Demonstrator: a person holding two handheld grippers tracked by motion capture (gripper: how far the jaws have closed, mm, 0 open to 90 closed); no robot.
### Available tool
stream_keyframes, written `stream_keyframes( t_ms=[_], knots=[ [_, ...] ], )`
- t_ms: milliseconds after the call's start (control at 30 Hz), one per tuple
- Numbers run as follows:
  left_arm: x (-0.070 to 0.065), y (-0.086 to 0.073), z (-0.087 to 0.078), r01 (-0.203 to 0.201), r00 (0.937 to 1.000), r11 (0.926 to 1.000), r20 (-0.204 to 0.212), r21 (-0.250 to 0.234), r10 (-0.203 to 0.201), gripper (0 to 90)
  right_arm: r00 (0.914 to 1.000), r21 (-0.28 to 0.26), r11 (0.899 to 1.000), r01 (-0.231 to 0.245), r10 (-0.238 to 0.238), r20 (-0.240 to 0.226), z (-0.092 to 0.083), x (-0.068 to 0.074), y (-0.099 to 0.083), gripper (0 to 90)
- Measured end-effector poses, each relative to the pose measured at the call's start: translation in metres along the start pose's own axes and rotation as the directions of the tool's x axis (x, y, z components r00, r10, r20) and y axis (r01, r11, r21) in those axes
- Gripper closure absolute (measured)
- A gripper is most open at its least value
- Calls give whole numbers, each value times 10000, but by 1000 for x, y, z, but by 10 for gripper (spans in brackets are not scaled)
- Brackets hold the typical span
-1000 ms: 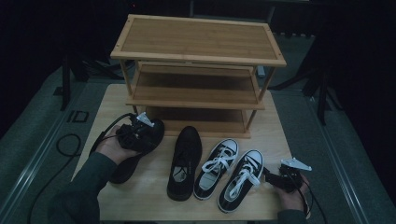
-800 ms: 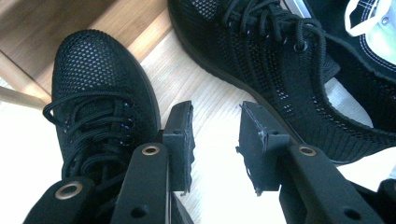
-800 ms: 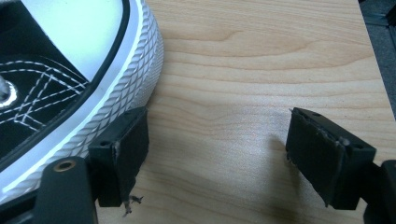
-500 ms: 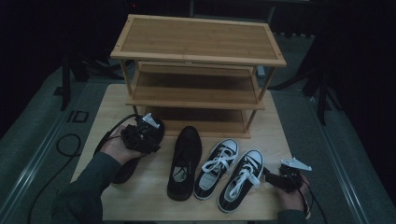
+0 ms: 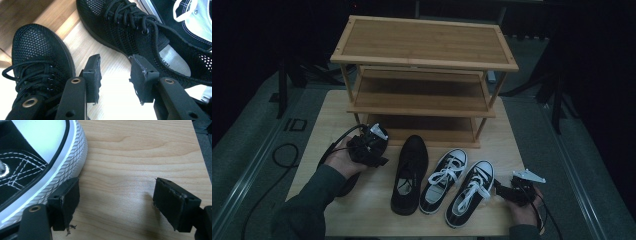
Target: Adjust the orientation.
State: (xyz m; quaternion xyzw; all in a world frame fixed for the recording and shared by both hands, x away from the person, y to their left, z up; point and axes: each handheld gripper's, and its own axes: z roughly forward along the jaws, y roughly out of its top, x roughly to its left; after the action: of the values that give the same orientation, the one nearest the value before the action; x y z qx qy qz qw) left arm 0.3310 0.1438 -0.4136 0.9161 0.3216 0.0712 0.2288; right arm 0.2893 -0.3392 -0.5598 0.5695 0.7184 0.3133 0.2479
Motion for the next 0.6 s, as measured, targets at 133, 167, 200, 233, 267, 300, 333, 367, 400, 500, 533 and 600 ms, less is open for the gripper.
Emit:
stream_keyframes(
  t_ms=[133, 167, 200, 233, 267, 300, 333, 367, 400, 500, 533, 600],
  knots=[
    [-3, 2, 4, 24, 10000, 10000, 65, -53, -24, 596, 10000, 1, 10000, -2, 2, 0, 0, 0, 0, 212],
    [-3, 2, 4, 24, 10000, 10000, 65, -53, -24, 594, 10000, 1, 10000, -2, 2, 0, 0, 0, 0, 212],
    [-4, 3, 6, 48, 9999, 10000, 89, -58, -48, 594, 10000, 1, 10000, -1, 1, 0, 0, 0, 0, 212],
    [-5, 3, 7, 45, 9999, 10000, 94, -61, -44, 588, 10000, 0, 10000, 0, 0, 0, 0, 0, 0, 212],
    [-6, 4, 8, 61, 9999, 10000, 136, -72, -60, 587, 10000, 1, 10000, -1, 1, -1, 0, 0, 0, 212],
    [-6, 4, 9, 47, 9999, 10000, 162, -81, -46, 586, 10000, 1, 10000, -2, 2, 0, 0, 0, 0, 212],
    [-7, 5, 10, 27, 9998, 10000, 198, -85, -25, 585, 10000, 1, 10000, -3, 3, -1, 0, 0, 0, 212],
    [-7, 5, 10, 27, 9998, 10000, 198, -85, -25, 582, 10000, 1, 10000, -3, 3, -1, 0, 0, 0, 212],
    [-9, 7, 11, -6, 9996, 10000, 278, -87, 8, 582, 10000, 1, 10000, -2, 2, 0, 0, 0, 0, 212],
    [-12, 10, 13, 9, 9995, 10000, 327, -49, -8, 573, 10000, 1, 10000, 2, -2, 0, 0, 0, 0, 212],
    [-13, 11, 14, 18, 9994, 10000, 343, -44, -16, 573, 10000, 1, 10000, -1, 1, -1, 0, 0, 0, 212],
    [-14, 12, 16, 5, 9994, 10000, 355, -10, -5, 573, 10000, 0, 10000, 0, 0, -1, 0, 0, 0, 211]
  ],
)
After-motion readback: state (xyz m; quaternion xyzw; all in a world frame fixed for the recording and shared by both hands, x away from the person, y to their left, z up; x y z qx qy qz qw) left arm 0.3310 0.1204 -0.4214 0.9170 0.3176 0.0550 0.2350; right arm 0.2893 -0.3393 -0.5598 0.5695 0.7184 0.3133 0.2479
